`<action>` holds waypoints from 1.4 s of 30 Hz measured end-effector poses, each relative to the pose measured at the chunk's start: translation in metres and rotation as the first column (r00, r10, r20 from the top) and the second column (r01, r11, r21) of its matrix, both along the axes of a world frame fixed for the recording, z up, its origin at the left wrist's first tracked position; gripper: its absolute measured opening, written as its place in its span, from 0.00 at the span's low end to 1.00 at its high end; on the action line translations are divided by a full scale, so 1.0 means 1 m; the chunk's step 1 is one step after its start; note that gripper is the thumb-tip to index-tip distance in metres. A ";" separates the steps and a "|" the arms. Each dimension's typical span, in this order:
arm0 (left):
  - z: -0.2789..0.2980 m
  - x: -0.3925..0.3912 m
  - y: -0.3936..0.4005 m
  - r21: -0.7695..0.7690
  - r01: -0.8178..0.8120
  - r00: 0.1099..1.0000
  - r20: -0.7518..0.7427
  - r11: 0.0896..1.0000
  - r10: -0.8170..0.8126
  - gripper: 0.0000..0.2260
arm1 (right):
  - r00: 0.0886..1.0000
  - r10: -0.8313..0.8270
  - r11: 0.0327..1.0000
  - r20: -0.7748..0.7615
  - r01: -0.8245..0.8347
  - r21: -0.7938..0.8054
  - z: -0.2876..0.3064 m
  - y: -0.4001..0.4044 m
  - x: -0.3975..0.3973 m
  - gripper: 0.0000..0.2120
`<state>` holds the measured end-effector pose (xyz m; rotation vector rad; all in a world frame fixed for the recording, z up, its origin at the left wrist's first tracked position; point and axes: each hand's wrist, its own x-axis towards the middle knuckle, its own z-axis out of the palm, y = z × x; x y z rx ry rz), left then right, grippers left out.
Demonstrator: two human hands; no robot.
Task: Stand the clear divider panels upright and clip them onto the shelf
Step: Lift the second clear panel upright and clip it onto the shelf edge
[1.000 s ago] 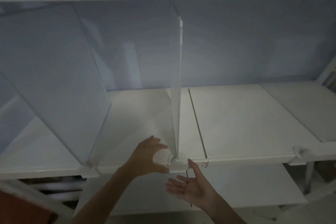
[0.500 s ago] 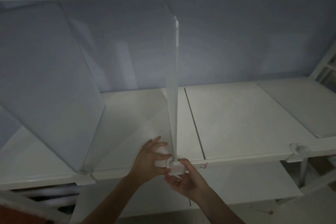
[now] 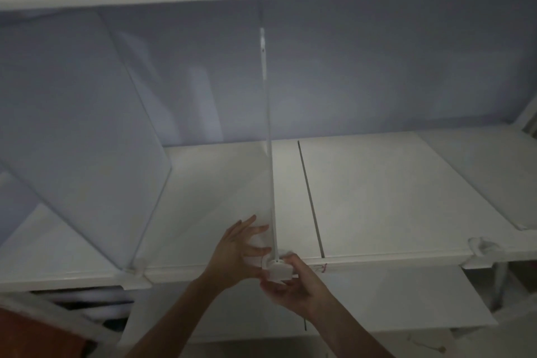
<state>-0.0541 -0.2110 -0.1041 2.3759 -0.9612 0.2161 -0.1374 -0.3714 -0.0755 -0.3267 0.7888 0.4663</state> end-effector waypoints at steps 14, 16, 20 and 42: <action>-0.006 -0.007 -0.061 -0.024 0.063 0.998 0.010 0.998 -0.063 0.20 | 1.000 0.026 0.998 0.005 -0.025 -0.054 0.002 -0.058 -0.007 0.07; -0.009 -0.006 -0.062 -0.049 0.059 0.998 -0.005 0.997 -0.060 0.21 | 0.999 0.036 0.998 0.005 -0.036 -0.042 0.001 -0.060 -0.006 0.11; -0.011 -0.008 -0.061 -0.052 0.036 0.998 -0.051 0.998 -0.038 0.22 | 0.999 0.040 0.998 -0.019 -0.040 -0.040 0.000 -0.062 -0.004 0.14; 0.000 -0.021 -0.083 0.165 -0.061 0.996 -0.057 0.984 0.071 0.23 | 0.999 0.022 1.000 0.043 -0.021 -0.020 -0.018 -0.091 -0.005 0.36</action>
